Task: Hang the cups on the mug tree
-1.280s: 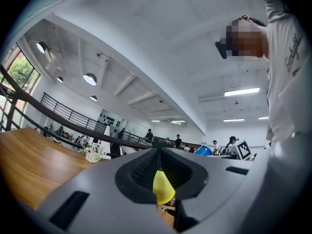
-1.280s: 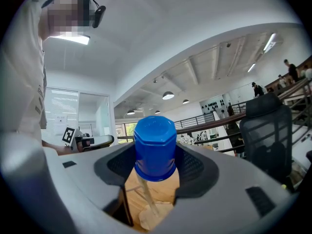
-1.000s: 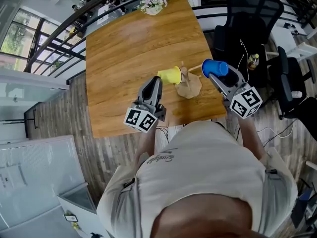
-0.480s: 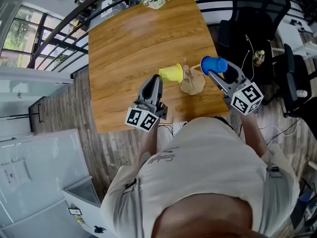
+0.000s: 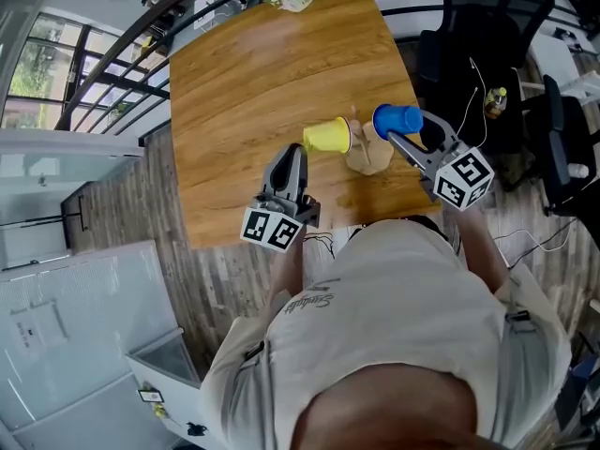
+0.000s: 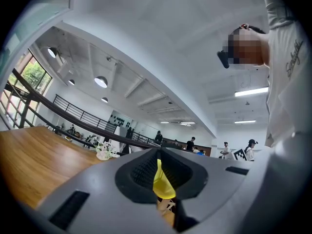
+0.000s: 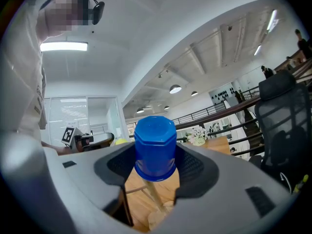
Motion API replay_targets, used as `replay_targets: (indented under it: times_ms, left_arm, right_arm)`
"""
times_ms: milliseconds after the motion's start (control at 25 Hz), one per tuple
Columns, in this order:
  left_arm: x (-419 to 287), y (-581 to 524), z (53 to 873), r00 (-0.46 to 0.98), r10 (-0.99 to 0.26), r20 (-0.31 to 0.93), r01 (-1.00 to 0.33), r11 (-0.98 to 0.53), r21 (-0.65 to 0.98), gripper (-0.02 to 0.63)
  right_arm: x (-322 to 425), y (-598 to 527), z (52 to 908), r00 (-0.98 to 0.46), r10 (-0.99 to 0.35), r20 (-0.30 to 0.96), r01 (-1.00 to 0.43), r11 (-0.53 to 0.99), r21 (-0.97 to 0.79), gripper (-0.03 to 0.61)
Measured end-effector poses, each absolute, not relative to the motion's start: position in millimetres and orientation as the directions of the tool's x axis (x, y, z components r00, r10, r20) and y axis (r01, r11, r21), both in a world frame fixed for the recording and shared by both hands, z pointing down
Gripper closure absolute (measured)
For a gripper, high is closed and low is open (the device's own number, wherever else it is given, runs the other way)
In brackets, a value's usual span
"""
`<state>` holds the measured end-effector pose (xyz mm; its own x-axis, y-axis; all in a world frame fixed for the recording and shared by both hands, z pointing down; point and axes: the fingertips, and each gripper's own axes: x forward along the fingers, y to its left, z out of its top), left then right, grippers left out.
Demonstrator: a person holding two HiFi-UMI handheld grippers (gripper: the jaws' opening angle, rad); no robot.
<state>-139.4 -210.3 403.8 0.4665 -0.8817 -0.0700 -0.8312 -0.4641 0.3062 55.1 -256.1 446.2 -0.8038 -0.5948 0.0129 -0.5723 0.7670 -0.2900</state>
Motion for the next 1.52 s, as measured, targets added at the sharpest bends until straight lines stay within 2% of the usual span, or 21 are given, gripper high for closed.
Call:
replay_targets:
  times_ms: [320,840,1200,1320,1520]
  left_arm:
    - [-139.2,-208.2,403.2,0.467,-0.88,-0.089,-0.825,-0.469,0.314,0.581]
    - [-148.0,-209.0,404.3,0.442,-0.889,-0.116,-0.814,-0.452,0.365,0.581]
    - [-151.1,-204.5,406.9,0.431,-0.896,-0.101,-0.819,-0.436,0.372,0.581]
    - [-149.2,-202.6,408.6,0.439,-0.893,-0.099,-0.816,-0.442,0.373,0.581]
    - [-146.2,-200.8,410.0,0.453,-0.886,-0.1,-0.809,-0.456,0.371,0.581]
  right_arm:
    - [49.3,-258.6,450.0,-0.819,-0.574,-0.01,-0.531,0.764,-0.367,0.336]
    - [33.8,-260.7,460.7,-0.844,-0.536,0.005,-0.495,0.776,-0.391,0.333]
    - [31.9,-257.9,473.2,-0.845,-0.532,0.063,-0.511,0.765,-0.392,0.331]
    - [31.8,-256.3,481.7,-0.836,-0.539,0.107,-0.534,0.752,-0.385,0.288]
    - [35.2,-249.9,486.4,-0.83,-0.543,0.126,-0.545,0.741,-0.392,0.284]
